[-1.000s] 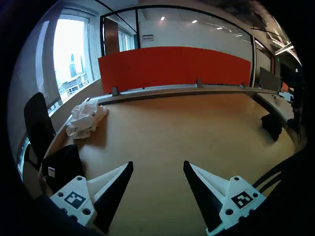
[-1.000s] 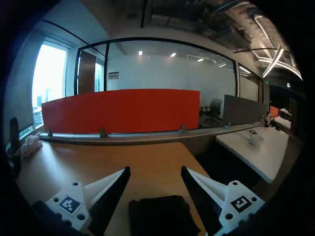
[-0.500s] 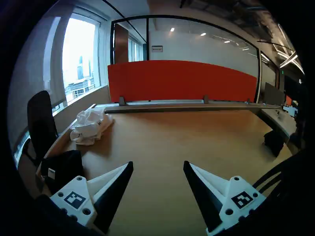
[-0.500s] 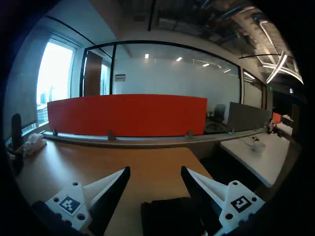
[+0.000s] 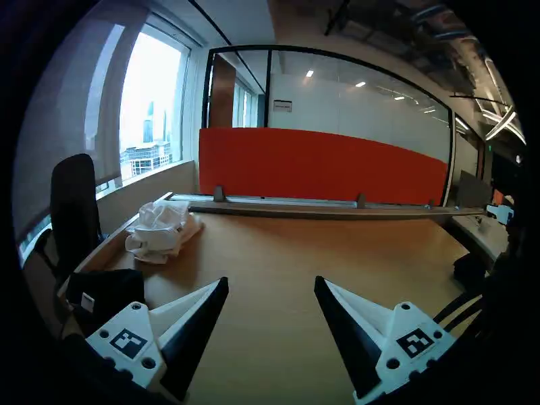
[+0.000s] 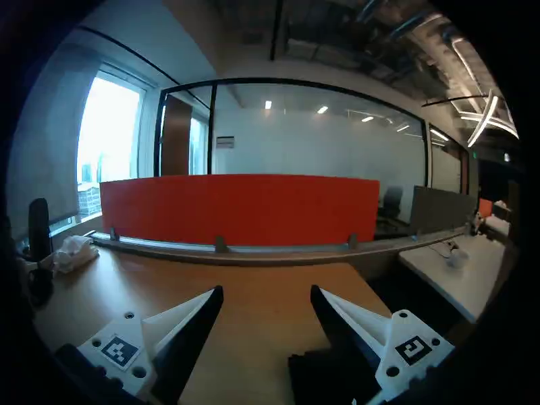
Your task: Fold towel
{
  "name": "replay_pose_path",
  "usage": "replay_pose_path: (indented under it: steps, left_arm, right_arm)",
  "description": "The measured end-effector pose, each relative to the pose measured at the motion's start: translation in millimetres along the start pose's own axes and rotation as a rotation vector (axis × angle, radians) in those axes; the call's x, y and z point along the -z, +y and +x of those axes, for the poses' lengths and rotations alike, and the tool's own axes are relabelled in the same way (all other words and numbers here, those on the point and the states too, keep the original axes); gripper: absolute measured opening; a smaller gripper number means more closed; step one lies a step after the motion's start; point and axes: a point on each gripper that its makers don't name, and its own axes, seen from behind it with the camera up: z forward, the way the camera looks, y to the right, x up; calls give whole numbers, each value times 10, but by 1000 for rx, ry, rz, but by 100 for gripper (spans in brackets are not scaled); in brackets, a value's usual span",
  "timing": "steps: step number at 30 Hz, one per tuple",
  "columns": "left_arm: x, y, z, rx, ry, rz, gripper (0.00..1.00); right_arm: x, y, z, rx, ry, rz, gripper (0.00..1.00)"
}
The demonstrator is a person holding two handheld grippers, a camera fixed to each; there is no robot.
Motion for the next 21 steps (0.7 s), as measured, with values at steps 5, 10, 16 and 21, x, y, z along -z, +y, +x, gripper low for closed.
replay_pose_path:
  steps: [5, 10, 16, 21]
  left_arm:
    - [-36, -38, 130, 9, 32, -1, 94]
    - [-66, -49, 279, 16, 63, -7, 94]
    - [-96, -19, 445, 10, 99, -19, 94]
    - [-124, 21, 493, 10, 117, -31, 94]
  right_arm:
    - [-17, -294, 147, -3, 30, 24, 100]
    - [-2, -573, 223, -5, 44, 51, 100]
    - [25, -851, 321, -27, 62, 78, 100]
    - [30, -1013, 306, -25, 61, 98, 100]
